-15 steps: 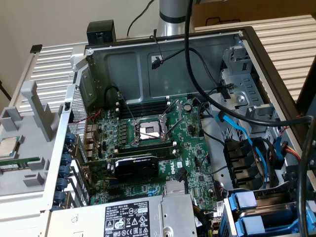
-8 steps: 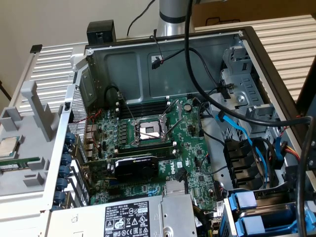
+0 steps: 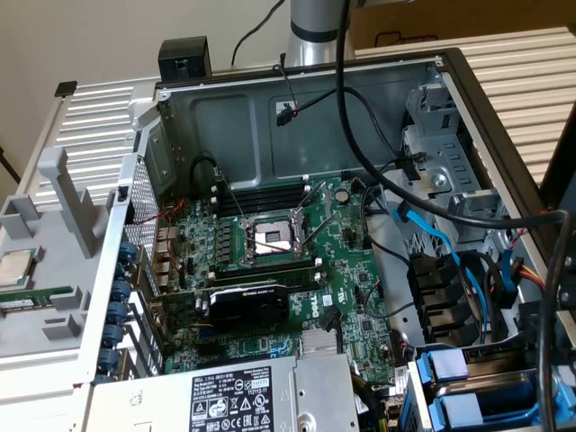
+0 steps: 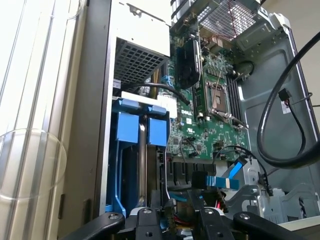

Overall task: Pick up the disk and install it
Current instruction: 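Insert the first disk wire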

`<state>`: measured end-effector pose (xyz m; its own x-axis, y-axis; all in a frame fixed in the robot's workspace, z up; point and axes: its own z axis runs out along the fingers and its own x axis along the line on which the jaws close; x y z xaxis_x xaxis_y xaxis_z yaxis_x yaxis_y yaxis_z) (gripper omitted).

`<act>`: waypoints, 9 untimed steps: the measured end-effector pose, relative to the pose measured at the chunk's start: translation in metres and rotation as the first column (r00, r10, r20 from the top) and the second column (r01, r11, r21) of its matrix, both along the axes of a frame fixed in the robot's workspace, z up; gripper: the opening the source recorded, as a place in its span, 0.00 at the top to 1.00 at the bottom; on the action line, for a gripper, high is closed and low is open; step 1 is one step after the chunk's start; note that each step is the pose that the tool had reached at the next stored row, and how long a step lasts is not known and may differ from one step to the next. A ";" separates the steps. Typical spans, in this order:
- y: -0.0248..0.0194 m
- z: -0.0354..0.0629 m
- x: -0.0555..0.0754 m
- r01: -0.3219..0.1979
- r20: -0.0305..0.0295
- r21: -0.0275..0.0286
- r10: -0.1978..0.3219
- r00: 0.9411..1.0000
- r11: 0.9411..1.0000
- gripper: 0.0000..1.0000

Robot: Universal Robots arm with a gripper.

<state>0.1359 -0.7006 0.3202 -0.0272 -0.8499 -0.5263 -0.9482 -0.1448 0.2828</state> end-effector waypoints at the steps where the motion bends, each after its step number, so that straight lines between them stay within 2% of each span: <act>1: 0.0001 -0.0001 0.000 0.000 0.000 0.000 0.000 1.000 1.000 0.66; 9: 0.0016 -0.0002 -0.004 0.000 -0.002 0.001 0.000 1.000 1.000 0.66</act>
<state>0.1324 -0.6990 0.3200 -0.0282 -0.8496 -0.5267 -0.9478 -0.1448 0.2842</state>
